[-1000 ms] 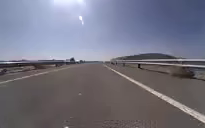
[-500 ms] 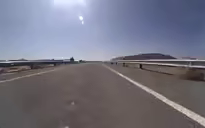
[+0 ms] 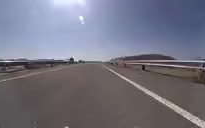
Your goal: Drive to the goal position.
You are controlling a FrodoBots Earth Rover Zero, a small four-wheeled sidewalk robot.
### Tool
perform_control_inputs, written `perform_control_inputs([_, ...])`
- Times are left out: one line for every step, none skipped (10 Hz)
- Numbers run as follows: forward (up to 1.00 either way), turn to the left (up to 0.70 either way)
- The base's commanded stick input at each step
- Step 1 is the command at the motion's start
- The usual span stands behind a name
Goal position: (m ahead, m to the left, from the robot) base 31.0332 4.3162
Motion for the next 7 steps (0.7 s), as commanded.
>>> perform_control_inputs([1.00,0.00])
perform_control_inputs([1.00,0.00])
perform_control_inputs([1.00,0.00])
perform_control_inputs([1.00,0.00])
perform_control_inputs([1.00,0.00])
perform_control_inputs([1.00,0.00])
perform_control_inputs([1.00,0.00])
